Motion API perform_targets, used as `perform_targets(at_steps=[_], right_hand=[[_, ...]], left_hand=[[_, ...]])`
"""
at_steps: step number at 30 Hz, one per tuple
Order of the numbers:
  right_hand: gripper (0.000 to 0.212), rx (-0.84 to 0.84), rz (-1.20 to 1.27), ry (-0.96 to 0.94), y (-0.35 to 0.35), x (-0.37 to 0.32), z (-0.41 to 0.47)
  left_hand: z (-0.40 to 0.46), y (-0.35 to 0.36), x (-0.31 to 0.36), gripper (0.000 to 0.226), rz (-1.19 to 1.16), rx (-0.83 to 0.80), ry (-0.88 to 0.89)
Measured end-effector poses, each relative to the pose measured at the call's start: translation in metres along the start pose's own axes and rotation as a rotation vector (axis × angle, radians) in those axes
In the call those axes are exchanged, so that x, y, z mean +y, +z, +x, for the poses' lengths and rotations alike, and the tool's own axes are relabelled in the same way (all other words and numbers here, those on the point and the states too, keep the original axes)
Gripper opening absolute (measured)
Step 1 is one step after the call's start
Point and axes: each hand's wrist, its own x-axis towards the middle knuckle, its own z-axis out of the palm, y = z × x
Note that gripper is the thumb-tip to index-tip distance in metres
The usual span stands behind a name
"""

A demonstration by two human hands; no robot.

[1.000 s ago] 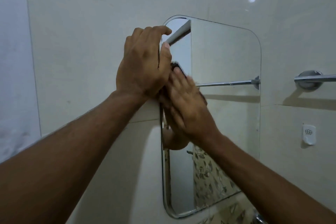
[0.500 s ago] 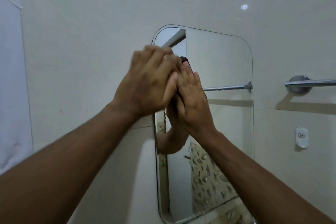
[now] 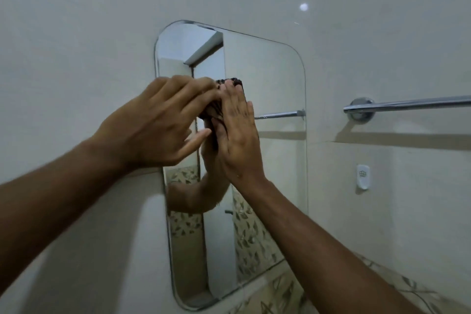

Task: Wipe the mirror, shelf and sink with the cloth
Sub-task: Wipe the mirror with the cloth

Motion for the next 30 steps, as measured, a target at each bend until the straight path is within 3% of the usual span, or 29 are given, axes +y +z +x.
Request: perform_targets(at_steps=[10,18,25,30], right_hand=[[0.055,-0.059,0.012,-0.011,-0.003,0.007,-0.022],[0.055,0.1,0.084,0.275,-0.004,0.024,-0.005],[0.054,0.003,0.047,0.101,0.002,0.005,-0.029],[0.055,0.077,0.06,0.224,-0.013,0.041,-0.007]], left_hand=[[0.001,0.006,-0.002,0.082,0.022,-0.048,0.123],[0.0,0.007,-0.004,0.084,0.009,-0.08,0.154],[0.0,0.012,-0.005,0.083,-0.04,-0.039,0.177],[0.003,0.017,-0.005,0.083,-0.063,-0.027,0.183]])
